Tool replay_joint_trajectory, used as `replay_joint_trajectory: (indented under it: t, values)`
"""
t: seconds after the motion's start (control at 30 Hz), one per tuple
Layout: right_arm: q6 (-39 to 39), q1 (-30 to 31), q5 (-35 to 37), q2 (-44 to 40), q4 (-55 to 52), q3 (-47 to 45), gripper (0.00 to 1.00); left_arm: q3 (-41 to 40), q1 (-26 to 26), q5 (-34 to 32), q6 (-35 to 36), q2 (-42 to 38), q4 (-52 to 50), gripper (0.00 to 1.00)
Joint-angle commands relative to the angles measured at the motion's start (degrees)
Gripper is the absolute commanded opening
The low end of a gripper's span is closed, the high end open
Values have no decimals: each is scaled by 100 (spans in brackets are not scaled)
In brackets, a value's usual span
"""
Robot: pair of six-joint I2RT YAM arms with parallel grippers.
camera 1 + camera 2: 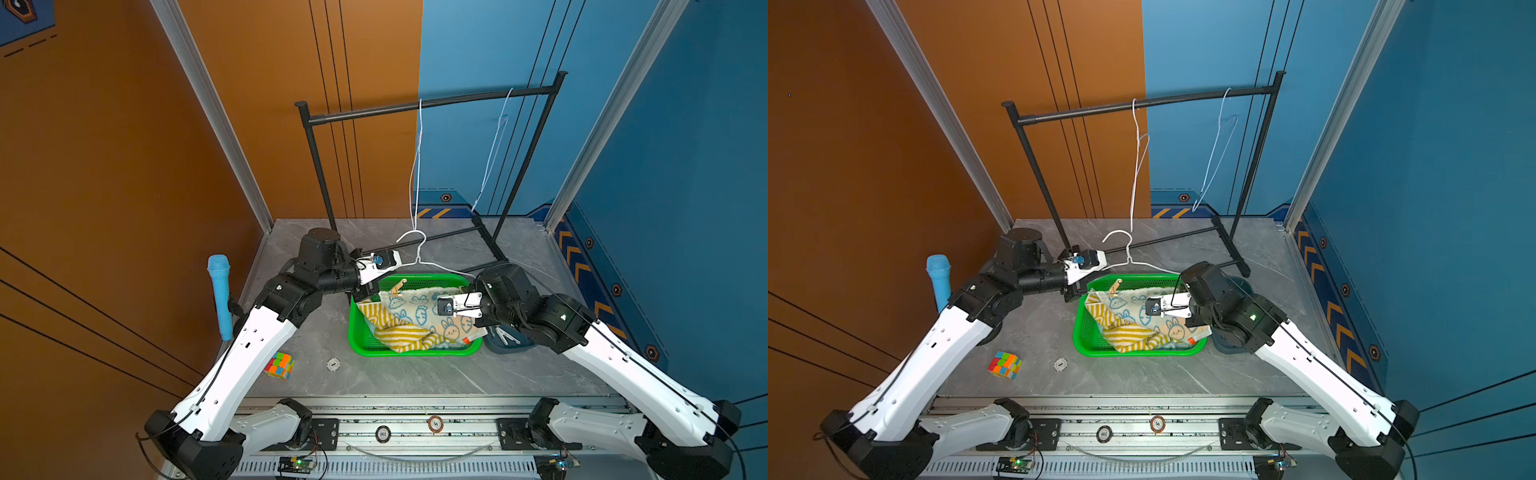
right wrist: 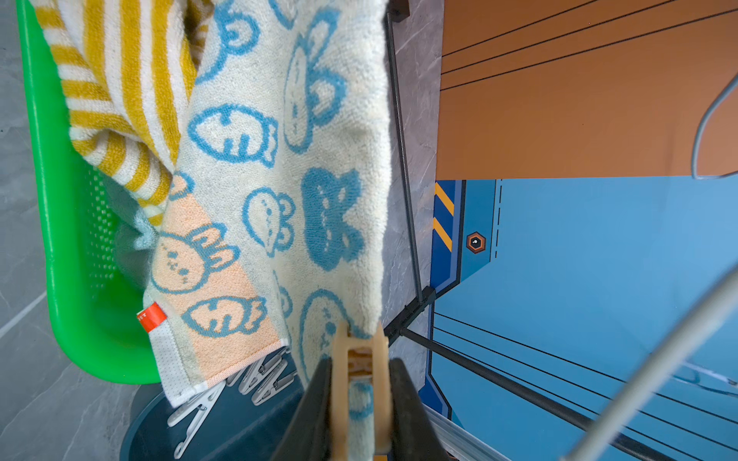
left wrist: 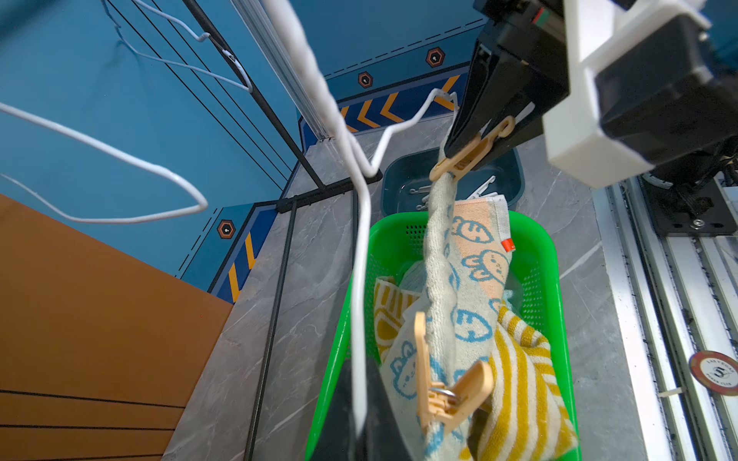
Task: Remove the clothespins securing towels to the hanger
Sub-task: Remove the clothespin from the hanger, then place the clothespin in the storage box.
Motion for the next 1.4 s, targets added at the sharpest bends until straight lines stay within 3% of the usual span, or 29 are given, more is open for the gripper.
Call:
replay_joint_trajectory:
  t: [0.0,0.33,0.53,0.63,0.8,1.0,1.37]
  values:
    - [-178,87,100,-194,-150,186,14,-77,-47,-80,56,-87,67,0]
    - [140,329,396,-634,-340,247,14,-210,-49,-581,-27,-104,64,0]
    - [249,279,1363,-849,-732,-46,14,-247,7,-936,-267,-187,203,0]
    - [547,-47,1607,-895,-937,-158,14,-314,130,-1018,-521,-293,347,0]
    - [1434,-1270,913,-748,-1004,-311,13,-420,267,-1060,-723,-477,448,0]
    - [2109,-2614,-586,-202,-944,-756,14,-453,347,-1155,-901,-651,525,0]
    - [3124,-3393,-1073,1094,-619,-936,18,-440,391,-1282,-1080,-802,622,0]
